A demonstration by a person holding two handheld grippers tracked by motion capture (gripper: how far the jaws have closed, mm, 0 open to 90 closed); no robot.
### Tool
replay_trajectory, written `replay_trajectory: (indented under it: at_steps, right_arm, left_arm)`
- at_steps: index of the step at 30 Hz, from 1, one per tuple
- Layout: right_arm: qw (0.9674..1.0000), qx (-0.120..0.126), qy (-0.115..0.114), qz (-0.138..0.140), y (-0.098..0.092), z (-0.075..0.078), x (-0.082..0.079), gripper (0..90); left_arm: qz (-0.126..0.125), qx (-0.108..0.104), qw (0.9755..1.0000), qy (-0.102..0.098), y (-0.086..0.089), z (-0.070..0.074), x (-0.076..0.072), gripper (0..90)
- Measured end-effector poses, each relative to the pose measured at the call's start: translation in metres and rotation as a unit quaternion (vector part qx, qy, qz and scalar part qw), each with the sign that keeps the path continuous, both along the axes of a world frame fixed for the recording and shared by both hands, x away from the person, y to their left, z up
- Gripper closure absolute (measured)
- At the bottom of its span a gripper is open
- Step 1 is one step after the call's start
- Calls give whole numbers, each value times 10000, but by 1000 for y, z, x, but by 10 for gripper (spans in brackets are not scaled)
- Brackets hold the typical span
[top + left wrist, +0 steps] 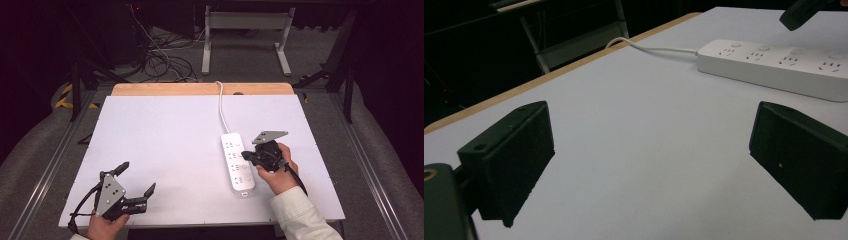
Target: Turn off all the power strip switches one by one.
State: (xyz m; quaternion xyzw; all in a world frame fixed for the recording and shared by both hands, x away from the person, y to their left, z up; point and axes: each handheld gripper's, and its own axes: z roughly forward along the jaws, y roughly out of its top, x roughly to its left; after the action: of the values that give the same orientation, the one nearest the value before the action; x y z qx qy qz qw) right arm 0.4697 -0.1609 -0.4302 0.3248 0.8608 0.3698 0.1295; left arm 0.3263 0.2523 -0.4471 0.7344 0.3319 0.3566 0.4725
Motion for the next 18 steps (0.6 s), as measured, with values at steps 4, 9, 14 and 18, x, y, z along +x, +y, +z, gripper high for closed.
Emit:
replay_trajectory:
  at_steps: [4,9,14,18]
  right_arm:
    - [10000,39,-53,69,-1,2,-13,900]
    - [10000,58,-16,66,-2,-1,-17,900]
    - [10000,72,3,36,-3,-5,-16,900]
    - [10000,20,2,3,-2,-7,-14,900]
  left_arm:
    - [1,-27,10000,21,0,0,0,49]
    - [-7,3,10000,8,-1,0,0,49]
    - [-13,-29,10000,24,-1,0,0,49]
    - [-10,-28,10000,17,0,0,0,49]
